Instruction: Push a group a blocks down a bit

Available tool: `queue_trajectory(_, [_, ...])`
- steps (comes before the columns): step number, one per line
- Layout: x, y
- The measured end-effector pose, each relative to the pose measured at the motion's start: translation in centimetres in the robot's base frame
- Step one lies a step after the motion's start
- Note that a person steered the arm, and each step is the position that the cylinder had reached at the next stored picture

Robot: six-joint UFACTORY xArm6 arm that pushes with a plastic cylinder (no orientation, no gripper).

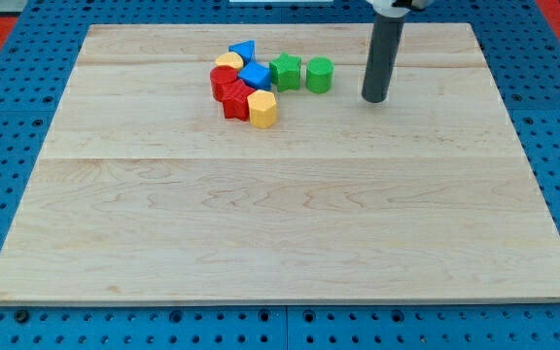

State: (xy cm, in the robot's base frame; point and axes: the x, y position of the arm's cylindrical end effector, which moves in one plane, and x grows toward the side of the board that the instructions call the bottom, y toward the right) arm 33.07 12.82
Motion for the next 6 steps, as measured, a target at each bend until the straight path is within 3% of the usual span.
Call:
queue_trajectory(3, [-4.8, 0.1])
queue_trajectory(6, [-4.6, -2.6])
